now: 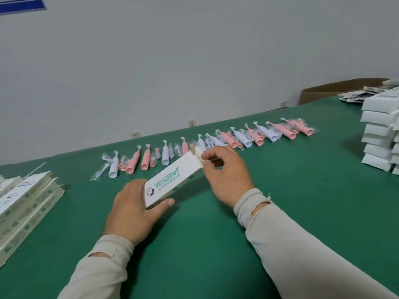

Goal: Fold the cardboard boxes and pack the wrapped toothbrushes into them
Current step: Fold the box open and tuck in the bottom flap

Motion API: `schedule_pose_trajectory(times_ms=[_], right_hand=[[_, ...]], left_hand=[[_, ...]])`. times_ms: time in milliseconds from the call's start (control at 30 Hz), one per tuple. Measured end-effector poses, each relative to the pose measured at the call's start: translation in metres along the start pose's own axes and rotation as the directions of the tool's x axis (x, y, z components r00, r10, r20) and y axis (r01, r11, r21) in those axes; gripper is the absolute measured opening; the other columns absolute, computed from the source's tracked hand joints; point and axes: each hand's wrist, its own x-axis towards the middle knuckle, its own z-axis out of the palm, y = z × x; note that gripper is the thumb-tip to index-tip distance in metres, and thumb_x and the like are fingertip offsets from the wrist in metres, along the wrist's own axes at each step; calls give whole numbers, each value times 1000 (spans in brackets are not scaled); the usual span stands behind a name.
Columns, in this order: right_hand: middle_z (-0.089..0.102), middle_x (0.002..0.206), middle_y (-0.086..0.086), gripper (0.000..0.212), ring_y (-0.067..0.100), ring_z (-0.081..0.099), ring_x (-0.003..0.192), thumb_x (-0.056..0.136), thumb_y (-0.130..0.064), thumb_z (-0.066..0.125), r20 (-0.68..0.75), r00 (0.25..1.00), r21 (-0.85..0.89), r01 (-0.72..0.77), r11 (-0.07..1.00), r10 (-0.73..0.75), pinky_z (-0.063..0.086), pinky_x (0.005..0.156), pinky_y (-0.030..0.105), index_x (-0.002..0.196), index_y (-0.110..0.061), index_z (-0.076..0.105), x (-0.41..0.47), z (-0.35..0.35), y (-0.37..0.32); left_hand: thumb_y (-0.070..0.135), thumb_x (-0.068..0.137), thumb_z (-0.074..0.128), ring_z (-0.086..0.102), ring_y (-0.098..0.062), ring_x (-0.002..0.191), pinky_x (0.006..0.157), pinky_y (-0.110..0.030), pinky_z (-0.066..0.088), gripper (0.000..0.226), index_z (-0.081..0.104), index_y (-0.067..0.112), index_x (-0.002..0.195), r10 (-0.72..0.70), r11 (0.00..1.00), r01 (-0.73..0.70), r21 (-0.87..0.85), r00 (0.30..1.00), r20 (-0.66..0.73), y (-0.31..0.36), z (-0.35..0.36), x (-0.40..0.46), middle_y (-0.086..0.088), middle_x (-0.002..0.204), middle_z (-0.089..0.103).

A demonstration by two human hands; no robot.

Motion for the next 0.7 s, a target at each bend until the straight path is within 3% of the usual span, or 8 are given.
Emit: schedule_pose_trajectory(times_ms=[100,200,267,367,433,500,600,700], right_hand=[[60,91,-13,21,-14,57,77,91,-16,63,-54,998,-45,-29,999,27,45,68,2,79,-32,58,6,-5,3],[67,77,-6,17,5,70,65,94,-13,57,-101,972,132,-196,972,210,60,67,28,82,-24,60,11,-8,12],[68,76,-2,15,12,70,60,93,-13,57,-71,939,215,-314,925,336,60,66,38,81,-21,62,17,-12,19],[67,80,-8,10,11,64,68,91,-19,60,-235,908,78,-339,937,348,49,65,27,82,-23,63,44,-42,40],[63,91,-11,4,5,58,74,92,-20,59,-393,865,-56,-360,931,311,40,65,23,93,-24,59,67,-77,58],[62,109,-3,14,16,60,87,92,-20,57,-496,820,-213,-434,875,286,41,74,26,106,-24,58,89,-114,78],[59,129,8,30,31,54,117,92,-22,57,-591,772,-392,-529,753,235,43,96,35,122,-19,59,122,-159,110],[54,140,9,42,34,49,128,92,-28,57,-587,775,-503,-576,644,235,40,104,38,133,-20,56,158,-187,135]], left_hand=[[55,72,79,56,-16,90,71,-38,46,46,49,44,105,55,998,-55,-29,998,-16,3,-1,0,21,97,59],[49,74,81,58,-14,92,74,-38,49,50,51,47,114,96,992,-99,-74,995,-35,8,-1,-2,20,103,63],[48,74,80,57,-15,92,75,-38,48,49,50,48,113,95,992,-99,-78,994,-45,11,3,-3,17,103,63],[49,77,78,57,-21,93,77,-41,48,43,54,40,112,66,996,-71,-63,995,-80,15,14,3,6,104,64],[47,79,76,57,-29,106,86,-46,50,46,55,33,117,38,998,-44,-45,993,-113,26,23,14,-1,118,65],[48,82,73,53,-32,117,93,-48,48,50,55,27,123,16,999,-20,-29,991,-133,43,33,28,-2,129,61],[47,82,72,53,-36,104,81,-45,47,48,55,22,120,-8,1000,5,-21,988,-155,63,55,40,-8,115,61],[50,83,69,51,-32,97,70,-39,41,43,52,28,115,17,999,-13,31,991,-134,67,70,46,-4,106,59]])
